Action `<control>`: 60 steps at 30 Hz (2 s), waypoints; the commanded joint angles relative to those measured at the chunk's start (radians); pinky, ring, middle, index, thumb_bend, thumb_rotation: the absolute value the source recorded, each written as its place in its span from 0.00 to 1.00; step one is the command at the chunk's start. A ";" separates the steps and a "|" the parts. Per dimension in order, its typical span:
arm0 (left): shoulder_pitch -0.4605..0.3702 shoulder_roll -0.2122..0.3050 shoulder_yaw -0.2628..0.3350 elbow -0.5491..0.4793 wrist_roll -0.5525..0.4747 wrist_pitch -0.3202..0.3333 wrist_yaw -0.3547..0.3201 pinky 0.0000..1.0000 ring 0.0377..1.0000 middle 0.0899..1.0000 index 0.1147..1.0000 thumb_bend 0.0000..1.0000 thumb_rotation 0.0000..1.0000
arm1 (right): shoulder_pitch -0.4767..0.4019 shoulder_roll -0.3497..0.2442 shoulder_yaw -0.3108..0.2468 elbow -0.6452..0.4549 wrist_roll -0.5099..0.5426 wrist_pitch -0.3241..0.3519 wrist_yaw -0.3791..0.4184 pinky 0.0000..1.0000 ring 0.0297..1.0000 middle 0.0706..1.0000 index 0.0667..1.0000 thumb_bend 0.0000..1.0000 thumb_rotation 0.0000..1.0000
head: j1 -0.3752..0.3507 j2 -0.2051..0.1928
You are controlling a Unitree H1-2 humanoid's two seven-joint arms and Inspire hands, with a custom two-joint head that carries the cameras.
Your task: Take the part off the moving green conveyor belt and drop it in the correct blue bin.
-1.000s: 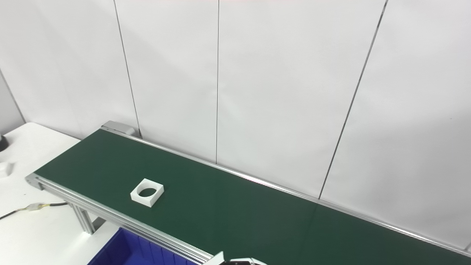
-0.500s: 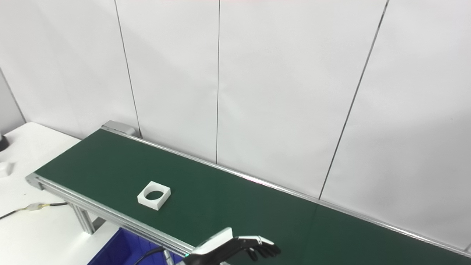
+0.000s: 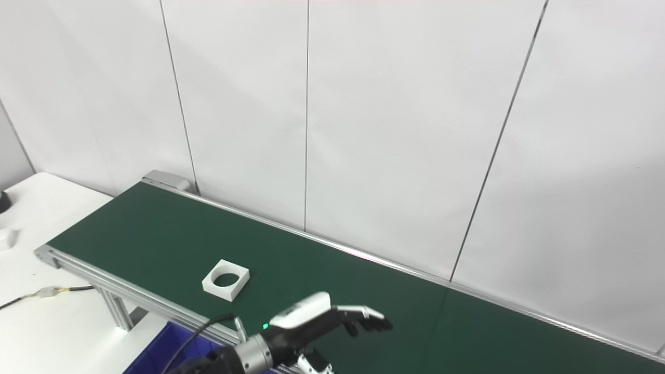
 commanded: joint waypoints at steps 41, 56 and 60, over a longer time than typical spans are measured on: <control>-0.239 0.204 0.006 0.255 0.254 0.042 -0.041 0.78 0.82 0.82 0.80 0.93 0.22 | -0.010 0.030 0.015 -0.023 -0.003 -0.057 -0.017 0.62 0.69 0.74 0.84 0.48 0.61 | -0.043 0.022; -0.291 0.260 -0.014 0.327 0.304 0.032 -0.047 0.72 0.83 0.85 0.81 0.93 0.21 | -0.006 0.036 0.024 -0.028 -0.008 -0.058 -0.021 0.62 0.69 0.74 0.84 0.47 0.59 | -0.051 0.027; -0.291 0.269 -0.022 0.330 0.320 0.043 -0.054 0.73 0.83 0.86 0.82 0.94 0.20 | -0.003 0.036 0.027 -0.033 -0.017 -0.057 -0.027 0.62 0.69 0.74 0.83 0.46 0.60 | -0.053 0.029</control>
